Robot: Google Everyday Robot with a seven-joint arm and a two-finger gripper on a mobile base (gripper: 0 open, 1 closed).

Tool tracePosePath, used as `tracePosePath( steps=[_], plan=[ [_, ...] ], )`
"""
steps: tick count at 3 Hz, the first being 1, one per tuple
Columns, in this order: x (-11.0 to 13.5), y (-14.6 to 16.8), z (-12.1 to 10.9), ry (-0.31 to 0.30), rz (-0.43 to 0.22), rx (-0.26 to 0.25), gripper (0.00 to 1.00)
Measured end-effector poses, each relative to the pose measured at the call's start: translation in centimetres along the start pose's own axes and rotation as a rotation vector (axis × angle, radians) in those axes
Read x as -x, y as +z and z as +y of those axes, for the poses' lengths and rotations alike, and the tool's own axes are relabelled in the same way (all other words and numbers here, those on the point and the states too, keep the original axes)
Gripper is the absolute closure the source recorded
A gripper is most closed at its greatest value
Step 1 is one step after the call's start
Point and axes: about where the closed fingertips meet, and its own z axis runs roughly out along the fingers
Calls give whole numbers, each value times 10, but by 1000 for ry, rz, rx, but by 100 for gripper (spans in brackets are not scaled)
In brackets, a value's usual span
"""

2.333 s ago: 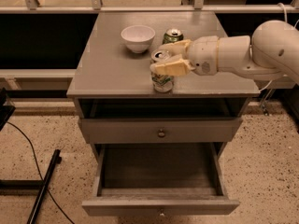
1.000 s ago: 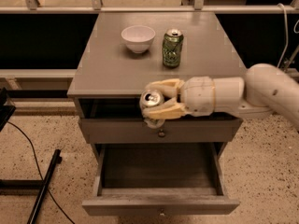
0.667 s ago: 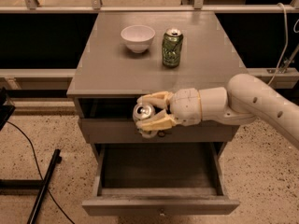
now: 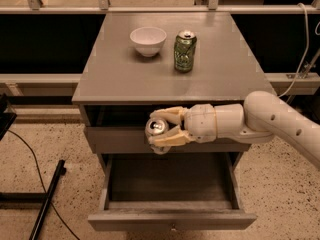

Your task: Place 7up can into middle drawer

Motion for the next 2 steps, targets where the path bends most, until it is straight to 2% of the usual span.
tracePosePath(
  steps=[1, 2],
  plan=[
    [-44, -24, 23, 6, -89, -17, 100],
    [-100, -63, 47, 7, -129, -49, 100]
  ],
)
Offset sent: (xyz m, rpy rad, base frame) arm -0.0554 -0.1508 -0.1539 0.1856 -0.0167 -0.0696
